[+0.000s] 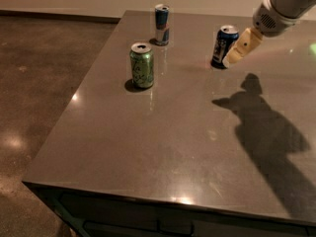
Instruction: Move pepsi can near green can
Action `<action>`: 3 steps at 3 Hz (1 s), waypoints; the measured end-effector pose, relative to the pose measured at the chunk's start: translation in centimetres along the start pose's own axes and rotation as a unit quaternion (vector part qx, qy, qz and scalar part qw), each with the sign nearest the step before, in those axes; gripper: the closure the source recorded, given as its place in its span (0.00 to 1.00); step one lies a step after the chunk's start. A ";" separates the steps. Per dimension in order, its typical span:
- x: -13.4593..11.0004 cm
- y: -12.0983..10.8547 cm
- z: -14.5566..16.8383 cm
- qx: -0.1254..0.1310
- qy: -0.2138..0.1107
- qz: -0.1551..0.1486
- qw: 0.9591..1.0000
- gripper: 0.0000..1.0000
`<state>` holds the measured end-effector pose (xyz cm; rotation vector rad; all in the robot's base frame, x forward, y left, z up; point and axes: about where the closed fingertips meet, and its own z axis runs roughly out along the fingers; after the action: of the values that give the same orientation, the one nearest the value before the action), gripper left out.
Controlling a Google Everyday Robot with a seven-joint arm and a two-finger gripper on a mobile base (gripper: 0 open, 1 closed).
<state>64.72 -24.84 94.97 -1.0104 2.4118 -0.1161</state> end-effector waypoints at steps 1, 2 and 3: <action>-1.2 -2.7 2.5 0.015 -0.021 0.049 0.998 0.00; -3.0 -5.1 5.3 0.019 -0.045 0.097 0.994 0.00; -4.2 -5.8 6.6 0.015 -0.058 0.114 0.992 0.00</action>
Offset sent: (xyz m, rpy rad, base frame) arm 0.1052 -0.0191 -0.0179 0.1802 -0.1014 -0.2291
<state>74.18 -25.33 92.62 -0.7004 2.3907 -0.0122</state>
